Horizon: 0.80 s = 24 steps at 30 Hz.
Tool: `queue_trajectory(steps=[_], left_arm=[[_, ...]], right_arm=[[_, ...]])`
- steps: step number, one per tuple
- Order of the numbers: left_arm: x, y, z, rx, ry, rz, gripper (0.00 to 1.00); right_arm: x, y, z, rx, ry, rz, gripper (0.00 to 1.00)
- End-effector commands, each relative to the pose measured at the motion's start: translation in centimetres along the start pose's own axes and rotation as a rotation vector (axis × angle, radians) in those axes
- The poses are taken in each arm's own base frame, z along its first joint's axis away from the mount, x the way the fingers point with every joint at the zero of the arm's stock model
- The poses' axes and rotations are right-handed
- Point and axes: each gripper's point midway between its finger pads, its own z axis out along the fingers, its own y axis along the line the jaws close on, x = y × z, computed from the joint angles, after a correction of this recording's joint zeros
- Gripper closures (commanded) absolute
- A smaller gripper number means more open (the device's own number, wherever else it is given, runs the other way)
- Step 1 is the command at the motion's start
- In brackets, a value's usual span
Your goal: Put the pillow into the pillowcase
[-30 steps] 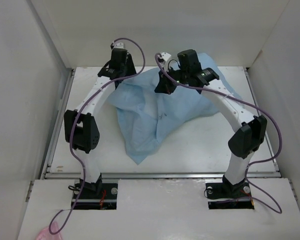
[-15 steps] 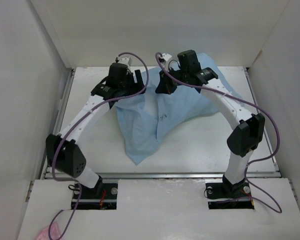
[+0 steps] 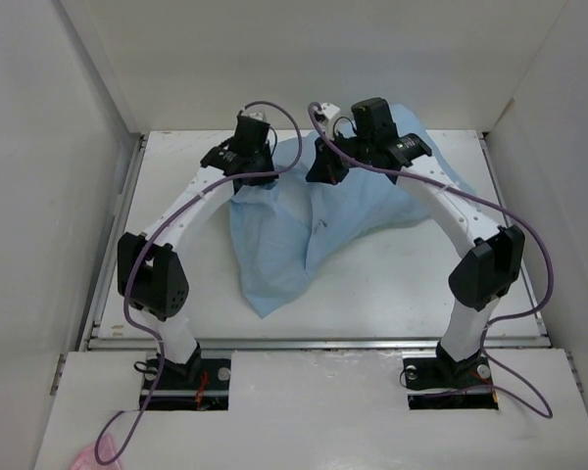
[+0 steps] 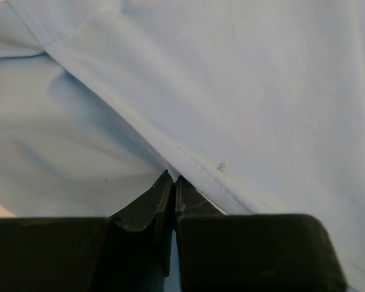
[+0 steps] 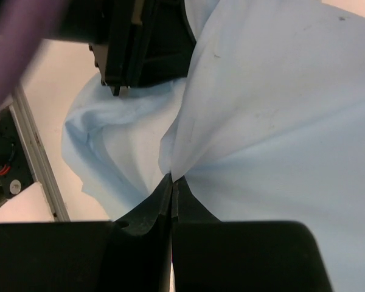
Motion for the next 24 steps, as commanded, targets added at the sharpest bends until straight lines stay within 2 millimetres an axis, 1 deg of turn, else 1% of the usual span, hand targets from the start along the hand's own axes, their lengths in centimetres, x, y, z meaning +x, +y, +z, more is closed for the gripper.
queue_trajectory(steps=[1, 2, 3, 4, 5, 6, 7, 8, 9, 10, 12, 13, 14, 15, 16, 17, 18, 19, 20, 21, 22, 23, 24], left_arm=[[-5.4, -0.5, -2.2, -0.04, -0.158, -0.024, 1.0], [-6.4, -0.6, -2.8, -0.04, -0.187, -0.02, 1.0], [-8.3, -1.2, -3.9, -0.03, -0.238, -0.031, 1.0], [-8.9, -1.3, -4.0, -0.035, -0.251, -0.024, 1.0], [-9.5, -1.5, -4.4, -0.028, -0.268, -0.008, 0.97], [-10.9, -1.2, -5.2, -0.039, -0.306, -0.022, 0.95], [-10.9, -0.9, -5.0, -0.055, -0.304, -0.022, 0.94], [-11.4, -0.7, -5.0, -0.056, -0.318, -0.03, 0.91], [-11.7, -0.1, -4.5, -0.068, -0.323, -0.029, 0.89], [-11.5, -0.1, -4.1, -0.07, -0.315, -0.037, 0.89], [-12.3, 1.2, -2.9, -0.106, -0.319, -0.061, 0.89], [-13.2, 1.2, -2.9, -0.123, -0.343, -0.067, 0.9], [-13.7, 1.6, -2.5, -0.13, -0.349, -0.074, 0.95], [-12.9, 1.5, -1.0, -0.129, -0.307, -0.064, 0.98], [-13.1, 1.7, -0.9, -0.129, -0.297, -0.067, 1.0], [-12.9, 2.0, -0.4, -0.146, -0.294, -0.067, 1.0], [-13.0, 2.2, -0.4, -0.157, -0.3, -0.08, 1.0], [-13.5, 2.0, -0.1, -0.145, -0.324, -0.086, 1.0], [-12.9, 2.2, 0.7, -0.149, -0.317, -0.084, 1.0], [-12.8, 1.8, 1.2, -0.127, -0.314, -0.092, 1.0], [-12.3, 2.1, 2.4, -0.126, -0.289, -0.101, 1.0], [-12.4, 2.0, 2.7, -0.125, -0.289, -0.11, 1.0], [-12.6, 2.2, 2.4, -0.134, -0.295, -0.121, 1.0]], right_arm=[[-3.2, 1.5, -2.3, -0.013, -0.102, -0.062, 1.0], [-3.2, 1.5, -2.3, -0.013, -0.102, -0.062, 1.0], [-3.2, 1.5, -2.3, -0.013, -0.102, -0.062, 1.0], [-3.2, 1.4, -2.3, -0.003, -0.101, -0.061, 1.0], [-3.2, 1.2, -2.3, 0.007, -0.1, -0.061, 1.0], [-3.2, 1.2, -2.3, 0.007, -0.1, -0.061, 1.0], [-3.2, 0.9, -2.3, 0.021, -0.1, -0.06, 1.0], [-3.2, 0.9, -2.3, 0.021, -0.099, -0.06, 1.0], [-3.2, 0.9, -2.3, 0.021, -0.099, -0.06, 1.0], [-3.2, 0.9, -2.3, 0.021, -0.099, -0.06, 1.0], [-3.5, 1.2, -2.7, 0.022, -0.108, -0.066, 1.0], [-3.5, 1.0, -2.7, 0.033, -0.108, -0.065, 1.0], [-3.5, 1.0, -2.7, 0.033, -0.107, -0.075, 1.0], [-3.5, 0.8, -2.7, 0.042, -0.107, -0.074, 1.0], [-3.7, 0.8, -3.0, 0.055, -0.113, -0.079, 1.0], [-3.7, 0.8, -3.0, 0.055, -0.114, -0.079, 1.0], [-3.7, 0.8, -3.0, 0.055, -0.114, -0.079, 1.0], [-3.7, 0.9, -3.0, 0.046, -0.114, -0.079, 1.0], [-3.7, 1.0, -3.0, 0.046, -0.114, -0.079, 1.0], [-3.7, 1.0, -3.0, 0.046, -0.114, -0.079, 1.0], [-3.7, 1.0, -3.0, 0.046, -0.114, -0.079, 1.0], [-4.1, 1.0, -3.2, 0.047, -0.123, -0.085, 1.0], [-3.8, 0.8, -2.8, 0.046, -0.114, -0.079, 1.0]])
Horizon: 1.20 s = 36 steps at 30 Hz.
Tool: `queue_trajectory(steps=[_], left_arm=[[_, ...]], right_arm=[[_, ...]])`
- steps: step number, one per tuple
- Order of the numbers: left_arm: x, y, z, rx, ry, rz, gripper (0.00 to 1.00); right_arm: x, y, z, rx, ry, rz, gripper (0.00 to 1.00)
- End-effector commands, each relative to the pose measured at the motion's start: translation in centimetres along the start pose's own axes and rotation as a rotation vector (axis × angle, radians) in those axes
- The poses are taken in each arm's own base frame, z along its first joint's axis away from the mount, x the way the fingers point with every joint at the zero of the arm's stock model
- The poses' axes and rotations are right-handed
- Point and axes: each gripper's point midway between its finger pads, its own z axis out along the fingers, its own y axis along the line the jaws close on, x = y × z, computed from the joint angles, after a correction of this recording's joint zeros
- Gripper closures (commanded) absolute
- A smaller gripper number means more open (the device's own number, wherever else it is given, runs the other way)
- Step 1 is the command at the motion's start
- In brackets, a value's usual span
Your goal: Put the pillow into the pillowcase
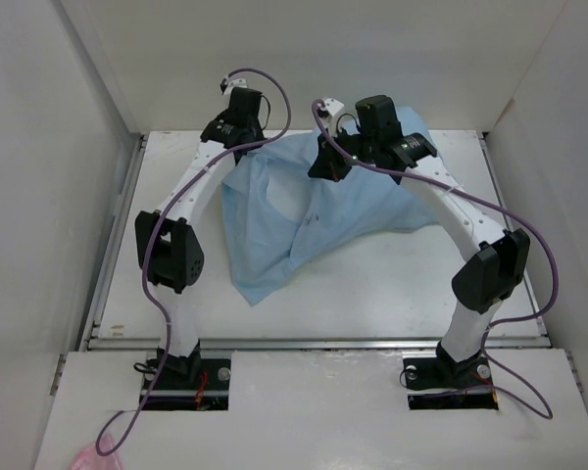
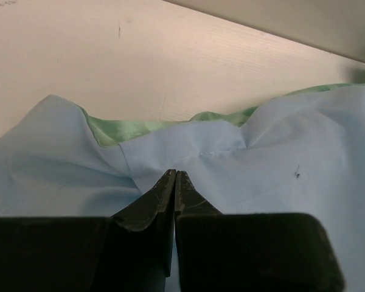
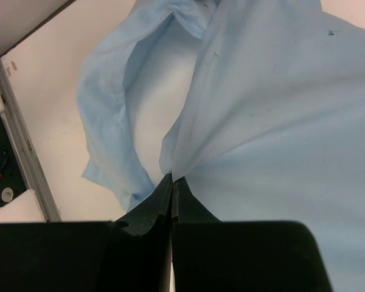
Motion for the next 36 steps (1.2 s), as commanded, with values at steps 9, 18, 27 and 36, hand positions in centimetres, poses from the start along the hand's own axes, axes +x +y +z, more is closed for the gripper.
queue_trajectory(steps=[9, 18, 27, 36], left_arm=[[-7.8, 3.1, -7.7, 0.037, -0.214, -0.144, 1.0], [4.2, 4.6, -12.8, 0.199, 0.016, -0.075, 1.0], [12.6, -2.0, -10.9, 0.544, 0.224, 0.098, 1.0], [8.2, -12.2, -9.6, 0.962, 0.132, 0.12, 1.0]], right_arm=[[-3.0, 1.1, -1.2, -0.024, -0.079, -0.053, 1.0], [-2.8, 0.9, -0.7, -0.034, -0.073, -0.048, 1.0], [-3.1, 1.7, -1.0, -0.066, -0.075, -0.049, 1.0], [-2.6, 2.0, -0.5, -0.086, -0.057, -0.052, 1.0]])
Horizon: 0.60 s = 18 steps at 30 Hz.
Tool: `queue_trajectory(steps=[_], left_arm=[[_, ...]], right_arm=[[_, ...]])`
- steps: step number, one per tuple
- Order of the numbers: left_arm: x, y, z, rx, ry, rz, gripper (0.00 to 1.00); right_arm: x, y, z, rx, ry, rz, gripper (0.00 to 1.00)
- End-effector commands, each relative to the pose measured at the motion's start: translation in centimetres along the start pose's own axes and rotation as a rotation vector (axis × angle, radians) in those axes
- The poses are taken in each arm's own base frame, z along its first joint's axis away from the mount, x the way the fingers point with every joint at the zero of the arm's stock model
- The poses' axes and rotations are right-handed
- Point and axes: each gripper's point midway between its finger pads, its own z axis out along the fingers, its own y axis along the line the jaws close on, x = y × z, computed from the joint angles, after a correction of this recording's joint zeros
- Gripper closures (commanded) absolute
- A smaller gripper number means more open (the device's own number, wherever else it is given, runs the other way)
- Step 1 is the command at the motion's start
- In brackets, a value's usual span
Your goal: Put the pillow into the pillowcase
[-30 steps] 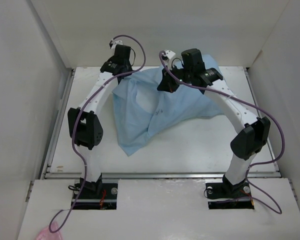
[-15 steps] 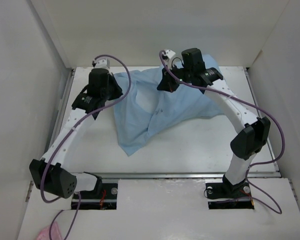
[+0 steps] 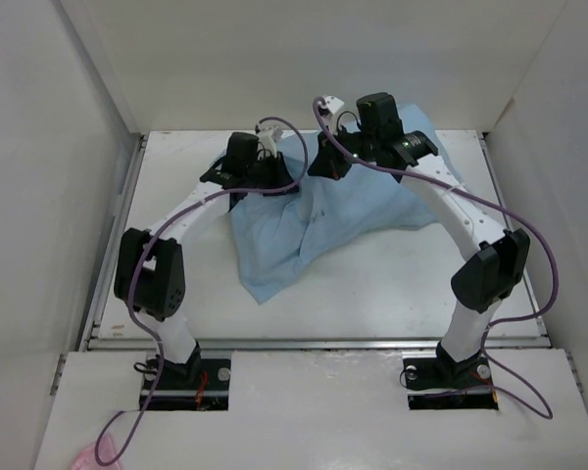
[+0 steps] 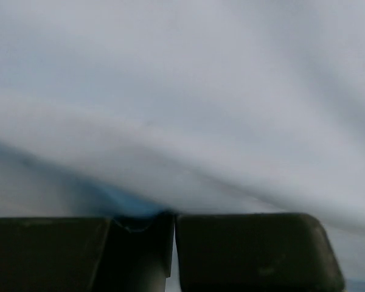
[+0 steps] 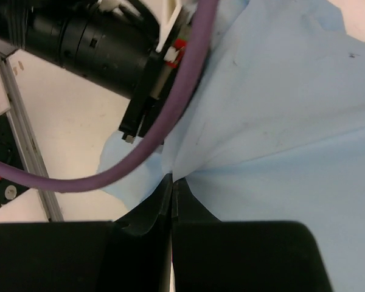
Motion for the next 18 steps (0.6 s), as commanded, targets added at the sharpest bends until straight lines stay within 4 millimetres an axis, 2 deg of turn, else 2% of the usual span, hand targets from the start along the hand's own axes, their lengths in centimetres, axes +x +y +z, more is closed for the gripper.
queue_trajectory(steps=[1, 3, 4, 6, 7, 9, 10, 11, 12, 13, 14, 15, 16, 17, 18], left_arm=[[-6.3, -6.9, 0.1, 0.284, -0.153, 0.15, 1.0], [-7.1, -7.2, 0.8, 0.303, -0.157, 0.148, 1.0], [-6.7, -6.1, 2.2, 0.281, -0.142, 0.132, 1.0], [-6.9, -4.9, 3.3, 0.225, -0.143, 0.096, 1.0], [-6.4, -4.2, 3.9, 0.203, -0.126, 0.082, 1.0], [-5.6, -3.5, 3.8, 0.165, -0.082, 0.067, 1.0], [-5.3, -3.3, 3.2, 0.139, -0.084, 0.06, 1.0], [-6.7, -3.9, 0.9, 0.122, -0.143, 0.074, 1.0], [-6.7, -3.6, -0.2, 0.083, -0.16, 0.082, 0.96], [-6.6, -2.6, -1.1, 0.02, -0.183, 0.089, 0.9], [-7.7, -4.0, -3.7, 0.028, -0.24, 0.125, 0.82], [-7.7, -4.3, -4.7, 0.02, -0.255, 0.127, 0.74], [-7.5, -4.3, -5.4, 0.011, -0.265, 0.127, 0.58], [-8.1, -5.4, -7.0, 0.033, -0.297, 0.156, 0.49], [-8.2, -6.0, -7.6, 0.049, -0.303, 0.172, 0.41]], right_arm=[[-1.3, 1.7, 0.3, -0.068, -0.025, -0.028, 1.0], [-0.8, 1.6, 0.6, -0.07, -0.01, -0.017, 1.0], [-0.9, 2.5, 0.8, -0.108, -0.011, -0.021, 1.0], [-1.2, 2.9, 0.8, -0.133, -0.023, -0.028, 1.0], [-1.1, 2.9, 1.2, -0.142, -0.025, -0.012, 1.0], [-1.0, 2.9, 1.8, -0.139, -0.022, 0.005, 1.0], [-0.6, 2.4, 2.2, -0.124, -0.01, 0.025, 1.0], [-0.5, 2.0, 2.3, -0.1, -0.008, 0.025, 1.0], [-1.0, 2.1, 2.1, -0.099, -0.018, 0.018, 1.0], [-1.2, 1.8, 2.3, -0.09, -0.02, 0.016, 1.0], [-1.5, 1.8, 2.2, -0.089, -0.027, 0.011, 1.0], [-2.1, 1.9, 2.0, -0.088, -0.04, 0.002, 1.0], [-2.4, 2.0, 1.9, -0.087, -0.047, -0.004, 1.0], [-2.5, 1.8, 2.1, -0.087, -0.047, -0.004, 1.0], [-2.5, 1.7, 2.1, -0.078, -0.047, -0.004, 1.0]])
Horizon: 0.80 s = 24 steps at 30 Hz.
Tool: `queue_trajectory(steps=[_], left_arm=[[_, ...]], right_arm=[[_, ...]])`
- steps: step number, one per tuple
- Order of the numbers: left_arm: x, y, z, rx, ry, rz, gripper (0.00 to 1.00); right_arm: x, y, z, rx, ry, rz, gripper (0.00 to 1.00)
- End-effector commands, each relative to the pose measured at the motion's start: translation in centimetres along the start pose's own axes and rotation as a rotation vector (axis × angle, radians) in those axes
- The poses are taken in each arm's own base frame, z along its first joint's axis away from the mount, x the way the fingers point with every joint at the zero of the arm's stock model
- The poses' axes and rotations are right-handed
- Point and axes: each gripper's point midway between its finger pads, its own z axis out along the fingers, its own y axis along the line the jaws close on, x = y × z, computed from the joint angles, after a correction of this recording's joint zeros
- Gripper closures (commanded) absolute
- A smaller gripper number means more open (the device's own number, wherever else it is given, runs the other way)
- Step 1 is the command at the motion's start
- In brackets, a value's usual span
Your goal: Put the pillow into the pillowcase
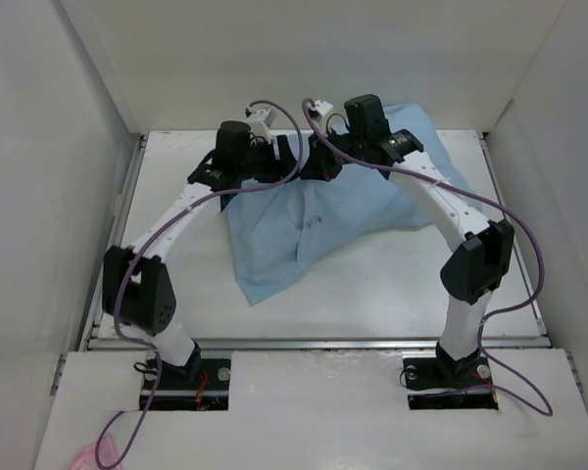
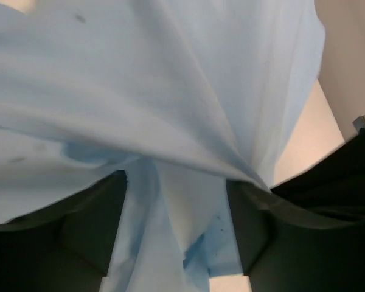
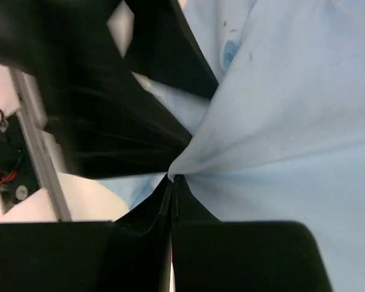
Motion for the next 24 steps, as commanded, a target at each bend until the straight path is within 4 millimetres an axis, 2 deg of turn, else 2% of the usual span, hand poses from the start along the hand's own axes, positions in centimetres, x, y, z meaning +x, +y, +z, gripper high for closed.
queue_trajectory(steps=[1, 2, 4, 5, 6, 8, 9, 10, 11, 12, 13, 15, 16, 17, 18, 19, 22, 23, 24], left_arm=[[-5.1, -3.7, -5.1, 0.045, -0.174, 0.107, 0.32], [-5.2, -4.9, -5.4, 0.1, -0.165, 0.118, 0.24], [-5.0, -5.8, -5.7, 0.125, -0.141, 0.137, 0.16], [-5.8, -6.2, -6.5, 0.113, -0.153, 0.147, 0.0], [-5.3, -5.5, -6.4, 0.079, -0.134, 0.133, 0.0], [-4.9, -4.9, -7.7, 0.007, -0.134, 0.11, 0.0], [-4.0, -2.9, -7.8, -0.089, -0.137, 0.081, 0.0], [-4.1, -2.6, -9.2, -0.126, -0.166, 0.066, 0.0], [-3.4, -1.8, -9.7, -0.173, -0.166, 0.017, 0.0], [-2.7, 0.7, -10.4, -0.287, -0.185, -0.026, 0.0], [-2.7, 1.5, -12.0, -0.341, -0.213, -0.064, 0.0], [-2.6, 3.3, -13.5, -0.424, -0.259, -0.154, 0.0], [-2.1, 4.7, -14.0, -0.48, -0.276, -0.178, 0.0], [-2.3, 5.2, -14.9, -0.502, -0.304, -0.194, 0.0], [-1.9, 6.4, -15.3, -0.551, -0.306, -0.222, 0.0], [-2.4, 6.9, -16.0, -0.577, -0.34, -0.242, 0.0], [-1.8, 8.2, -16.5, -0.625, -0.334, -0.274, 0.0], [-1.5, 8.4, -16.4, -0.63, -0.326, -0.275, 0.0], [-1.4, 9.0, -16.3, -0.642, -0.33, -0.307, 0.0]], right_arm=[[-4.0, 2.1, -0.9, -0.038, -0.095, -0.065, 1.0], [-4.0, 2.1, -0.9, -0.038, -0.095, -0.065, 1.0], [-3.7, 1.9, -0.5, -0.039, -0.088, -0.059, 1.0], [-4.0, 2.0, -0.7, -0.038, -0.095, -0.065, 1.0], [-4.0, 2.2, -0.7, -0.05, -0.096, -0.065, 1.0], [-3.8, 2.5, -0.4, -0.078, -0.089, -0.061, 1.0], [-3.8, 2.5, -0.4, -0.078, -0.089, -0.061, 1.0], [-3.5, 2.6, -0.1, -0.096, -0.083, -0.056, 1.0], [-3.9, 3.0, -0.3, -0.116, -0.092, -0.072, 1.0], [-2.5, 2.8, 0.4, -0.131, -0.05, -0.05, 1.0], [-2.7, 3.8, 0.7, -0.16, -0.046, -0.1, 1.0], [-1.2, 4.8, 1.7, -0.198, 0.013, -0.112, 1.0], [0.1, 4.6, 2.9, -0.199, 0.05, -0.133, 1.0], [0.3, 5.0, 3.6, -0.203, 0.06, -0.139, 1.0], [1.0, 5.8, 4.6, -0.213, 0.081, -0.142, 1.0], [2.3, 5.1, 5.8, -0.216, 0.111, -0.121, 1.0], [4.2, 5.3, 8.1, -0.278, 0.145, -0.079, 1.0], [5.8, 5.0, 9.7, -0.287, 0.178, -0.046, 1.0], [6.0, 4.8, 10.2, -0.286, 0.184, -0.029, 1.0]])
